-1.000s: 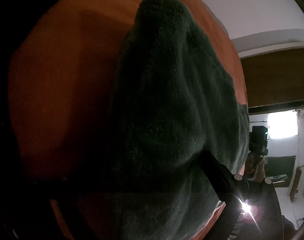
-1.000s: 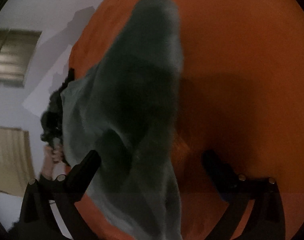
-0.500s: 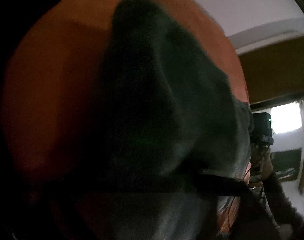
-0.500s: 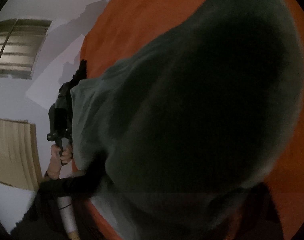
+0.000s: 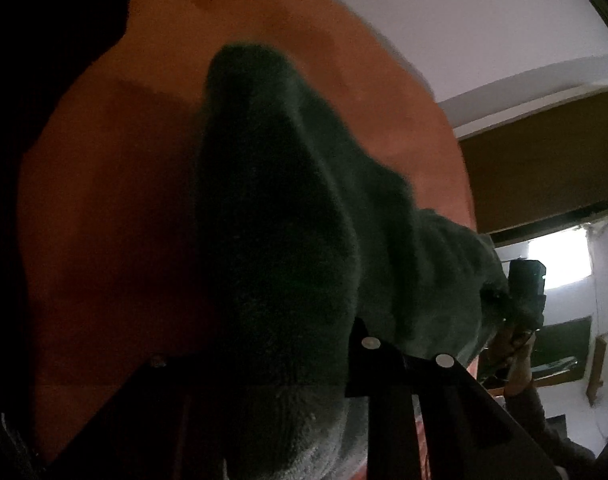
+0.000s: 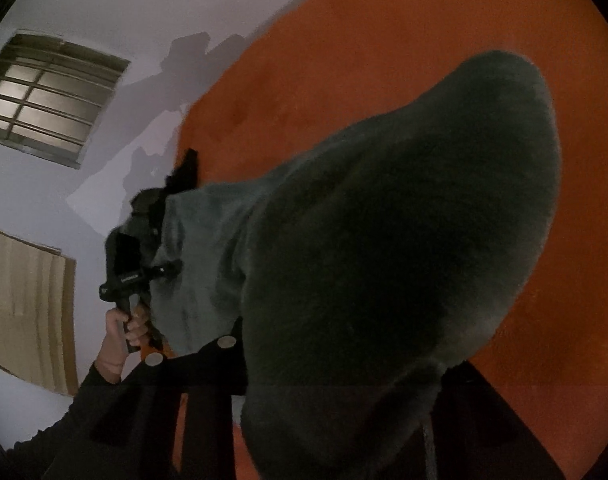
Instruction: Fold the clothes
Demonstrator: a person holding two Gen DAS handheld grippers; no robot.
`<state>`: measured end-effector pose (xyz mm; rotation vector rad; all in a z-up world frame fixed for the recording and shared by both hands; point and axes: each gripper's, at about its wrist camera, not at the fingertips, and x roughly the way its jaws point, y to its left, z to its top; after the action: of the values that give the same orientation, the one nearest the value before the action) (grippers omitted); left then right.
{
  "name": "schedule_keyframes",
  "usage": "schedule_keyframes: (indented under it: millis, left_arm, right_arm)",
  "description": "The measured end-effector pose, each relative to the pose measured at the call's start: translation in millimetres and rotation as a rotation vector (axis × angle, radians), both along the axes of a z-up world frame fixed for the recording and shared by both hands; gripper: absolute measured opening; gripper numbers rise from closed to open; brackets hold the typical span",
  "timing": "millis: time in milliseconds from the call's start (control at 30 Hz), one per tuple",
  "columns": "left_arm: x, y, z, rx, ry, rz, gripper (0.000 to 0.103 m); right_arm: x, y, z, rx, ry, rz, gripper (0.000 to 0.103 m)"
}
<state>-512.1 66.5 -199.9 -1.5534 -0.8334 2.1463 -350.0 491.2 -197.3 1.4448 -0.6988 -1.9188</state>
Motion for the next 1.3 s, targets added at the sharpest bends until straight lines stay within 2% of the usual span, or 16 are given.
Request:
schedule_keyframes:
  millis: [267, 467, 600, 867, 1033, 1100, 1200, 1300]
  left_arm:
    - [-30, 18, 67, -0.031, 0.07, -0.074, 0.022]
    - [-71, 30, 119, -0.001, 0.091, -0.077, 0.022]
    - [-88, 49, 159, 0.011, 0.089, -0.08, 0.022]
    - [-115, 88, 261, 0.006, 0.096, -0.052, 0.022]
    - [-141, 115, 276, -0.028, 0.046, -0.018, 0.022]
    - [-137, 103, 265, -0.017, 0.031, -0.005, 0.022]
    - [-171, 112, 237, -0.003, -0.005, 0.027, 0.022]
    - [-217, 123, 210, 0.02, -0.019, 0.057, 0.022]
  right_arm:
    - [-13, 33, 66, -0.005, 0.113, -0.041, 0.025]
    - [-39, 79, 115, 0.012, 0.109, -0.104, 0.025]
    - [-53, 107, 164, 0.039, 0.116, -0.141, 0.025]
    - [-74, 163, 272, 0.062, 0.149, -0.188, 0.025]
    - [-97, 191, 305, 0.086, 0.113, -0.213, 0.025]
    - [-118, 204, 305, 0.098, 0.083, -0.205, 0.025]
    - [-165, 209, 293, 0.113, 0.048, -0.169, 0.025]
    - [-234, 230, 271, 0.112, 0.041, -0.127, 0.025]
